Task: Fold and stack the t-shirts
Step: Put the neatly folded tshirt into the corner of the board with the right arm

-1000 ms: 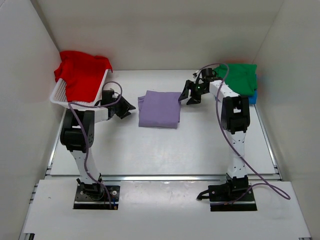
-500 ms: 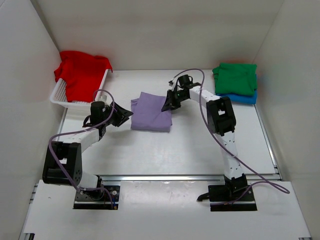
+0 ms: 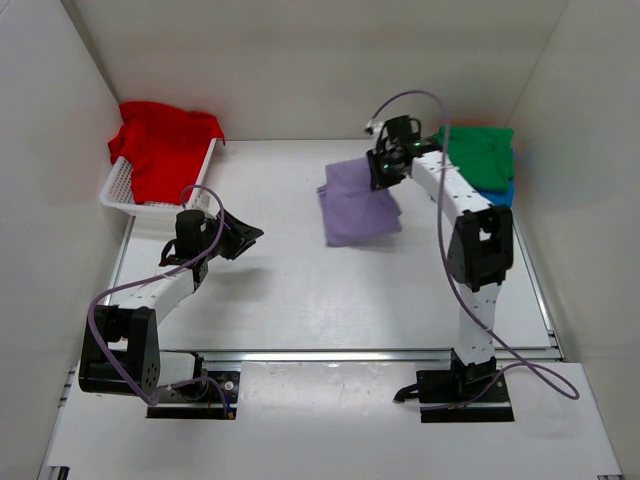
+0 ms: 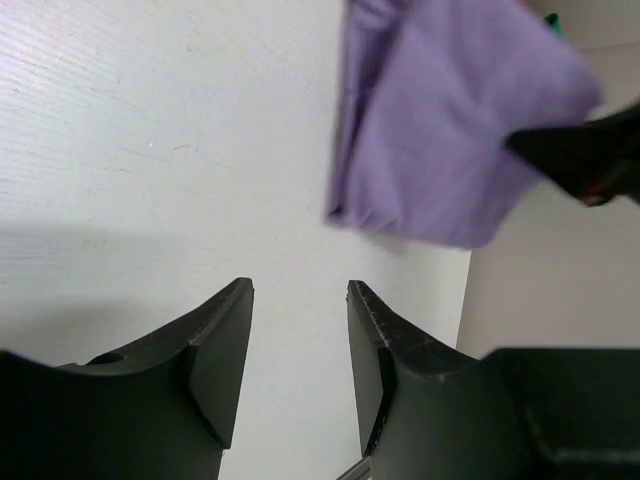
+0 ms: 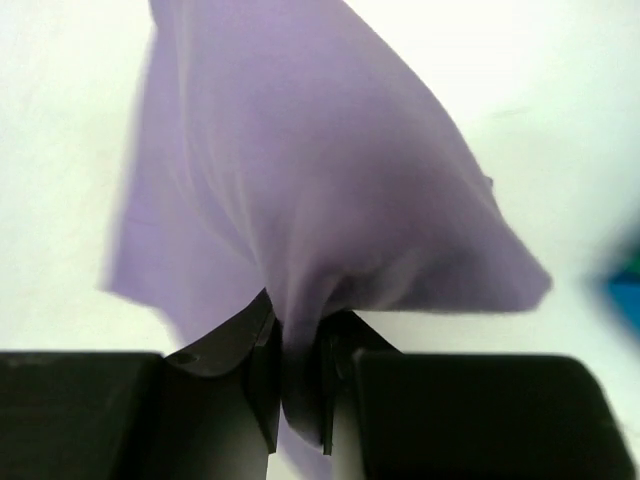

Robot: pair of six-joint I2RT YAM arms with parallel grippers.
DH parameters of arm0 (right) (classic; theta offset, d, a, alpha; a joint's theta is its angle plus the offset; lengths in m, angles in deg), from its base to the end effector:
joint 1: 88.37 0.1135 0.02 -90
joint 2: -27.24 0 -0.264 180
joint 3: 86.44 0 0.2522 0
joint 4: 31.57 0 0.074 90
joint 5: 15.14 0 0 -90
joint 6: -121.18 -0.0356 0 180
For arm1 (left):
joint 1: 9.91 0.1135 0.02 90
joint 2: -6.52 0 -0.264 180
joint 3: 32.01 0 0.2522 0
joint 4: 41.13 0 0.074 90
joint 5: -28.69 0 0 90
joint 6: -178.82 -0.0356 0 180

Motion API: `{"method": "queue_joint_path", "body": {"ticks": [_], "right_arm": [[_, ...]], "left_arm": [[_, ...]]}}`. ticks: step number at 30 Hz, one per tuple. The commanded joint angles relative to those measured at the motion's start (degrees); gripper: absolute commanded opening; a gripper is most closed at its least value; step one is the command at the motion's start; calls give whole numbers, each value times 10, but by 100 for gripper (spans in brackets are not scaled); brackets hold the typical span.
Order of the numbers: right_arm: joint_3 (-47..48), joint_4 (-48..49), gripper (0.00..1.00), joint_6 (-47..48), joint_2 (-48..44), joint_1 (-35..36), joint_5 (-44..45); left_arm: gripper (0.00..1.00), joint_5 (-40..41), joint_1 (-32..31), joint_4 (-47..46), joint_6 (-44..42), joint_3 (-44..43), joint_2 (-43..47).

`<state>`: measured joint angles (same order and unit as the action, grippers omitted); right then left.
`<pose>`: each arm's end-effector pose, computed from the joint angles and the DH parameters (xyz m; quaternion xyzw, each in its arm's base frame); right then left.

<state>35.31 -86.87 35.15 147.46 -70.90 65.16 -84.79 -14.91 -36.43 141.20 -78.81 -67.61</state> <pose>0.4460 0.1467 0.2604 -0.2020 0.9256 0.1162 0.2982 0.2600 -0.0370 0.1951 -0.2538 0.8239 -0.3839 0.3308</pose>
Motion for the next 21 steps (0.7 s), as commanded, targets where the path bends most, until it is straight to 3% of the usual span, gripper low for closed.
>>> {"method": "queue_joint_path", "body": {"ticks": [1, 6, 13, 15, 17, 18, 19, 21], "right_arm": [[18, 59, 0, 74, -83, -65, 57], [101, 35, 0, 105, -64, -161, 42], [344, 5, 0, 94, 120, -293, -26], [330, 51, 0, 79, 144, -317, -31], [337, 96, 14, 71, 164, -326, 4], [340, 106, 34, 78, 168, -329, 6], [334, 126, 46, 89, 171, -329, 13], [324, 159, 53, 85, 151, -328, 28]], "left_arm": [[53, -2, -3, 15, -22, 2, 21], [53, -2, -14, 8, -24, -6, 6], [55, 1, -12, 29, -41, -24, -3], [63, 1, -11, 35, -49, -26, -6], [82, 3, -12, 34, -66, -34, -1], [99, 5, -13, 40, -82, -37, 2], [99, 16, -16, 56, -97, -45, 5], [99, 29, -23, 74, -114, -55, 13]]}}
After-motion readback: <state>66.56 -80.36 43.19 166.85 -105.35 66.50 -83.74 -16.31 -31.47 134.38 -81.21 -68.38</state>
